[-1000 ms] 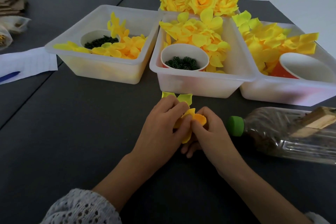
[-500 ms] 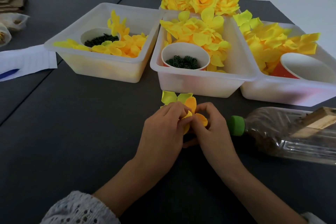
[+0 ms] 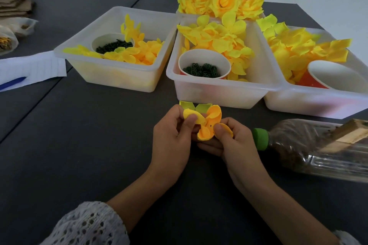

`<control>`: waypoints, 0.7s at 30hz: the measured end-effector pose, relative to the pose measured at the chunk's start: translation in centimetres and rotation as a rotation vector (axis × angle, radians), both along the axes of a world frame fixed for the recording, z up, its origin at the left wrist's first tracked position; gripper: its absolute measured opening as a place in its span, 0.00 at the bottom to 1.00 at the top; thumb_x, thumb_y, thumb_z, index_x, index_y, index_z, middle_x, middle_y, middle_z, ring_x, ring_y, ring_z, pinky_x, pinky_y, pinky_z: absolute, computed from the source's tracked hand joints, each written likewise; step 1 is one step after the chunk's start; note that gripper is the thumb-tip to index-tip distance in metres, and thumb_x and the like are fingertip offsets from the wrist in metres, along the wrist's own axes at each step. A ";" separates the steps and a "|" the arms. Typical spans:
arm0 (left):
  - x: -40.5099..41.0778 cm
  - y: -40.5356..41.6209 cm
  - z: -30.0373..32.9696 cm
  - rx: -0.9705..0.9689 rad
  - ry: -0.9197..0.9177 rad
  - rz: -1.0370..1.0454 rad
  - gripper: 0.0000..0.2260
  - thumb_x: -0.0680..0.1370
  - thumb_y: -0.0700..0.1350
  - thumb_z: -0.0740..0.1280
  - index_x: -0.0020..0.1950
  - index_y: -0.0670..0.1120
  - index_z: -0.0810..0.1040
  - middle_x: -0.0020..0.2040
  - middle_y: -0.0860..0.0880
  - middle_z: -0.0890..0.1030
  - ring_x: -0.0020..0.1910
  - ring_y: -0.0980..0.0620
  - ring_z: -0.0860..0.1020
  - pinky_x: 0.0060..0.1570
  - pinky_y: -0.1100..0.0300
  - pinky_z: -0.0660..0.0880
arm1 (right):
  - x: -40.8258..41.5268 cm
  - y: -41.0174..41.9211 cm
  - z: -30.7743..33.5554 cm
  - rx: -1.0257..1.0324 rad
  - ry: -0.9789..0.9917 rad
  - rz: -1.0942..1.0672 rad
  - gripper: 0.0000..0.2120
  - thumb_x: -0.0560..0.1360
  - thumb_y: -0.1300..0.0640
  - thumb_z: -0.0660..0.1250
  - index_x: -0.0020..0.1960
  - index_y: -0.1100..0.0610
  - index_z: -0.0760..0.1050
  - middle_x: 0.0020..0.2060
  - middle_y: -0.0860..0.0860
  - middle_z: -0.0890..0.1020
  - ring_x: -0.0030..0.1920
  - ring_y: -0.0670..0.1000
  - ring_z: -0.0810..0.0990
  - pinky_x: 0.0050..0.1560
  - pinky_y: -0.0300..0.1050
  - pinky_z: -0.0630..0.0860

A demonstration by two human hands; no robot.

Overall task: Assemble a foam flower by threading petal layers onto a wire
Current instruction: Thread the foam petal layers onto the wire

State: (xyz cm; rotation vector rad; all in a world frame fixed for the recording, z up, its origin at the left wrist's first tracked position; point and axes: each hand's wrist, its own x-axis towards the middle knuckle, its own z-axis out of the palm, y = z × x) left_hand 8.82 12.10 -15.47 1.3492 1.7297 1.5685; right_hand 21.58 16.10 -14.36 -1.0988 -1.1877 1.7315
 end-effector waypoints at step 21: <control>0.6 -1.1 0.4 0.034 0.513 -0.087 0.10 0.79 0.57 0.53 0.41 0.53 0.62 0.30 0.58 0.66 0.26 0.59 0.67 0.25 0.66 0.63 | 0.0 1.0 -0.4 0.511 -0.452 -0.105 0.09 0.79 0.59 0.60 0.40 0.56 0.75 0.33 0.52 0.79 0.32 0.45 0.77 0.30 0.39 0.79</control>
